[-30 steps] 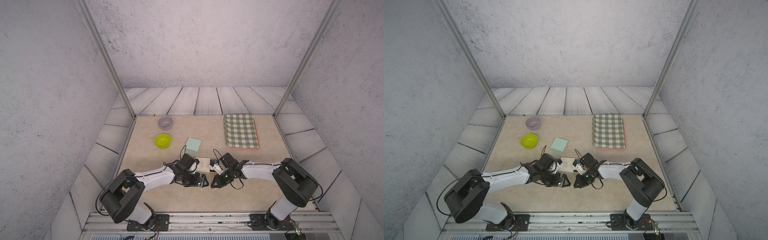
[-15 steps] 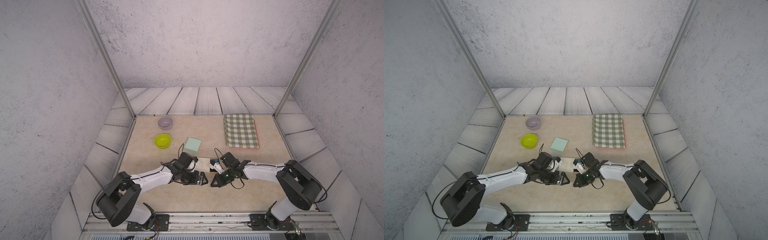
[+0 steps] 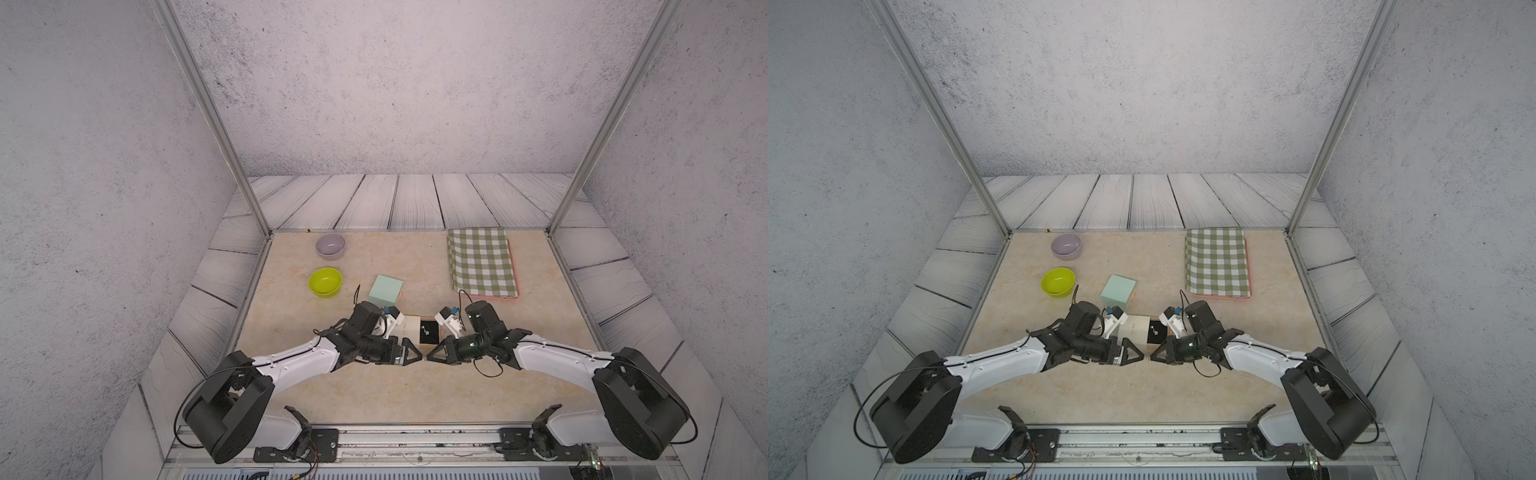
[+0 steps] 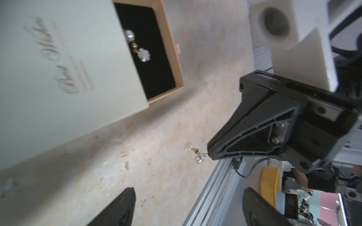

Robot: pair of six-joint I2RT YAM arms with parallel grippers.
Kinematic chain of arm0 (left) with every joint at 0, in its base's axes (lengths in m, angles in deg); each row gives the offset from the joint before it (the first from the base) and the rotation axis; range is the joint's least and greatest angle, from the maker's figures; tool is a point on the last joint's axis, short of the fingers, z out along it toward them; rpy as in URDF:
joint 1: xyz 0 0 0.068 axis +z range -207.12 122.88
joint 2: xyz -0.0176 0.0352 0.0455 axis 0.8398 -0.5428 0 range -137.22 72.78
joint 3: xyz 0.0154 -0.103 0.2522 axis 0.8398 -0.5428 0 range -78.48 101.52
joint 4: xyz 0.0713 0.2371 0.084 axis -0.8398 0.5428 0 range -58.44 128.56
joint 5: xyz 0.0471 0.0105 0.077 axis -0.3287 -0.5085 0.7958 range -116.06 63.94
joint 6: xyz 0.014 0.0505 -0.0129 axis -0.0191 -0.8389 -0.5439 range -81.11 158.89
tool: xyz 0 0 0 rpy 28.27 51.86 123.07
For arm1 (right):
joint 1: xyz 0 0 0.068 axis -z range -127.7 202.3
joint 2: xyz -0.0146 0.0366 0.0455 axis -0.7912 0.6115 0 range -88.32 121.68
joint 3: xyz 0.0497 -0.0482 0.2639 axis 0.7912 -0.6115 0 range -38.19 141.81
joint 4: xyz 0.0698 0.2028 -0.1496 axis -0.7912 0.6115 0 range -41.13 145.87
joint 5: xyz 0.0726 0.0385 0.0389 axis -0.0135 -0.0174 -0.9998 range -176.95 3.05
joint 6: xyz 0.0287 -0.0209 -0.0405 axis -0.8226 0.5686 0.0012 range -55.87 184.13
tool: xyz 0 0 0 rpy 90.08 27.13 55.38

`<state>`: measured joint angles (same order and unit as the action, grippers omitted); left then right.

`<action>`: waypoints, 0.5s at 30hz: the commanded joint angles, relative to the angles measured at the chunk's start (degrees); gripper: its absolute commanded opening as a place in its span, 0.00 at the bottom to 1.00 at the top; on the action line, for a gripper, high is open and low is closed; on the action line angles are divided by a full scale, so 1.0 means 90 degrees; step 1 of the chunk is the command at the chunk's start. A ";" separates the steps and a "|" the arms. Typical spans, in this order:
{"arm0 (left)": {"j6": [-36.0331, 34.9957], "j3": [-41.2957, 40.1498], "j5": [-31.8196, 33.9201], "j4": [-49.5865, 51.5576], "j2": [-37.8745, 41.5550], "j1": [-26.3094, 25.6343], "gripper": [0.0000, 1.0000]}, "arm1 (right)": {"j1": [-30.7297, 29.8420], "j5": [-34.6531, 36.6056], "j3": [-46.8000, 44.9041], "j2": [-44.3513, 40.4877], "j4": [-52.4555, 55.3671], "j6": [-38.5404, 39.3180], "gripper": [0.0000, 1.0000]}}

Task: Place the earrings into the drawer-style jewelry box
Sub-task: Pick up the earring from the center of the board.

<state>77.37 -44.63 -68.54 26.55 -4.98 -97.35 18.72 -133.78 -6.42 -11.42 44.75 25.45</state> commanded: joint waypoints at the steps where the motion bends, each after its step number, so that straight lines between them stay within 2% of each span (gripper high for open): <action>1: 0.0188 0.0012 -0.0854 -0.1343 0.0126 0.0046 0.79 | 0.0233 -0.0806 -0.0045 -0.0300 -0.1224 -0.0937 0.00; 5: 0.0160 0.0211 -0.1140 -0.1379 0.0084 0.0046 0.64 | 0.0464 -0.1183 -0.0005 -0.0433 -0.1611 -0.1325 0.00; 15: 0.0064 0.0234 -0.0954 -0.1467 0.0218 0.0186 0.62 | 0.0597 -0.1437 0.0007 -0.0591 -0.1602 -0.1455 0.00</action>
<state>78.79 -43.70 -76.24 15.36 -4.50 -96.56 23.79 -144.56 -6.68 -15.72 31.24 13.17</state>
